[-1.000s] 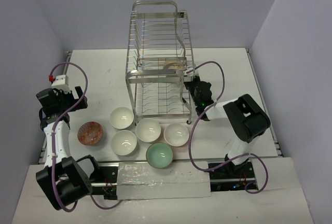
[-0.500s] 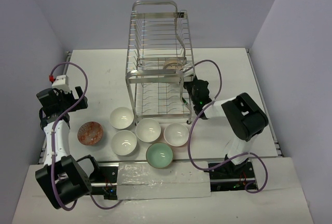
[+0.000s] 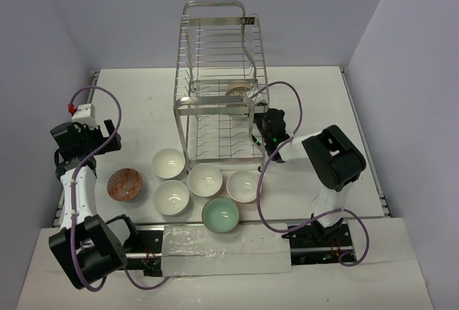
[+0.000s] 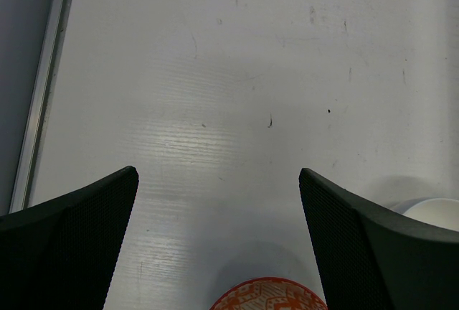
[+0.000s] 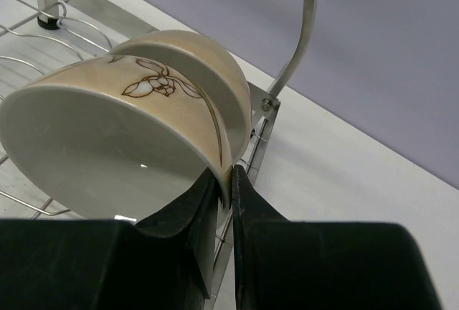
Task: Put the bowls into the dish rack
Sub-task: Insert the bowl into the dish rack.
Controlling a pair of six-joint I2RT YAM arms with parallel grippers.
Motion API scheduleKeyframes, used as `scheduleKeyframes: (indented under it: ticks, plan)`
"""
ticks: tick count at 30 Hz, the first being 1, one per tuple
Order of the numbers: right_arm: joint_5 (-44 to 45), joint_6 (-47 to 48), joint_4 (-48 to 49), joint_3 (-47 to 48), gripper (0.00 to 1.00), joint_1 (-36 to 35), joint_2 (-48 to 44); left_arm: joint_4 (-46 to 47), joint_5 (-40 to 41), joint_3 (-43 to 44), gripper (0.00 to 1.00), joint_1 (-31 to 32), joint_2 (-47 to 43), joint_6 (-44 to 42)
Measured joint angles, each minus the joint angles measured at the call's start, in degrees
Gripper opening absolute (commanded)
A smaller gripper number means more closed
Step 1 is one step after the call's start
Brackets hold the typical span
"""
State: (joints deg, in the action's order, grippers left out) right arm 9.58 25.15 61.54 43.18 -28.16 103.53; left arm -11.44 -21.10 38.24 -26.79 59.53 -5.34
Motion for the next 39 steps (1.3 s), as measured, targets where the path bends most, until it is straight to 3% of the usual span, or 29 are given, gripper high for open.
scheduleKeyframes:
  ticks: [39]
  plan:
    - [-1.22,5.99,4.9,1.42,0.0,-0.02,4.74,0.15,1.11,0.0,0.99,2.01,1.33,-0.02]
